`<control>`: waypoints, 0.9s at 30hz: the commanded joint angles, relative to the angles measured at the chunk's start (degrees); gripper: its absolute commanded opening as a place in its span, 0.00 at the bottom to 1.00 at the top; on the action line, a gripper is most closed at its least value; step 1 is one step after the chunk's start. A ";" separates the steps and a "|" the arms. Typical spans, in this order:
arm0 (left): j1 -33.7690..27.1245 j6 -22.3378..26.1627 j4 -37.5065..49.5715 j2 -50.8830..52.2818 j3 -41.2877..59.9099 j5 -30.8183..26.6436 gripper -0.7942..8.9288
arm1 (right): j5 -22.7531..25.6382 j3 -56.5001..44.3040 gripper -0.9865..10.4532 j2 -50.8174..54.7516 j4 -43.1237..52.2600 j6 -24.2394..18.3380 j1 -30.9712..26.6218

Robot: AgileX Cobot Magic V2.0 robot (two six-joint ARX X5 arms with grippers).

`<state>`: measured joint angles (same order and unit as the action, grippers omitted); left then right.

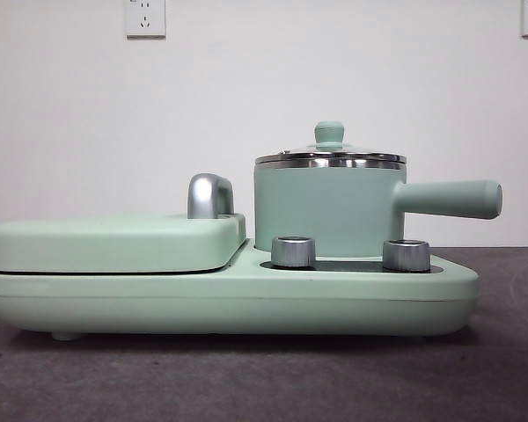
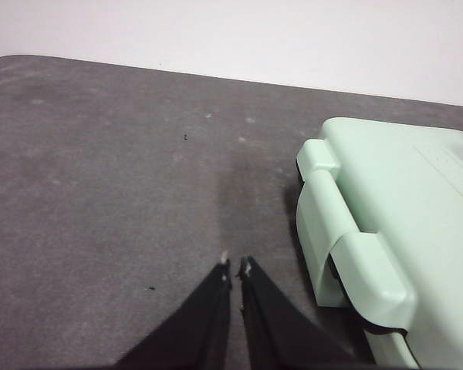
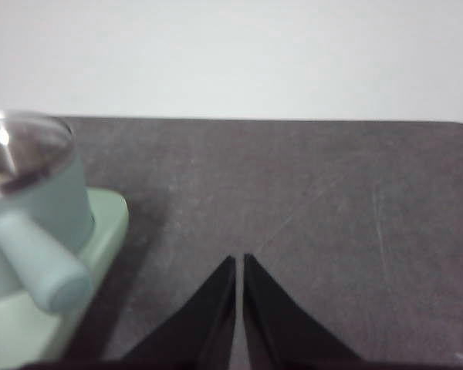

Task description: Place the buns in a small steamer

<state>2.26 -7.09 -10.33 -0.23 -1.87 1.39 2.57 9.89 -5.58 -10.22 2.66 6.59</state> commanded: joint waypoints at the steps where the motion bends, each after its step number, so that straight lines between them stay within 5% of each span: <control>1: 0.00 -0.26 -0.37 0.04 1.07 -0.28 0.11 | -0.17 -3.04 0.10 0.26 3.93 -2.14 -0.42; 27: 0.00 -0.26 -0.37 0.04 1.07 -0.28 0.11 | -1.03 -9.25 0.10 5.38 0.76 -2.03 -4.42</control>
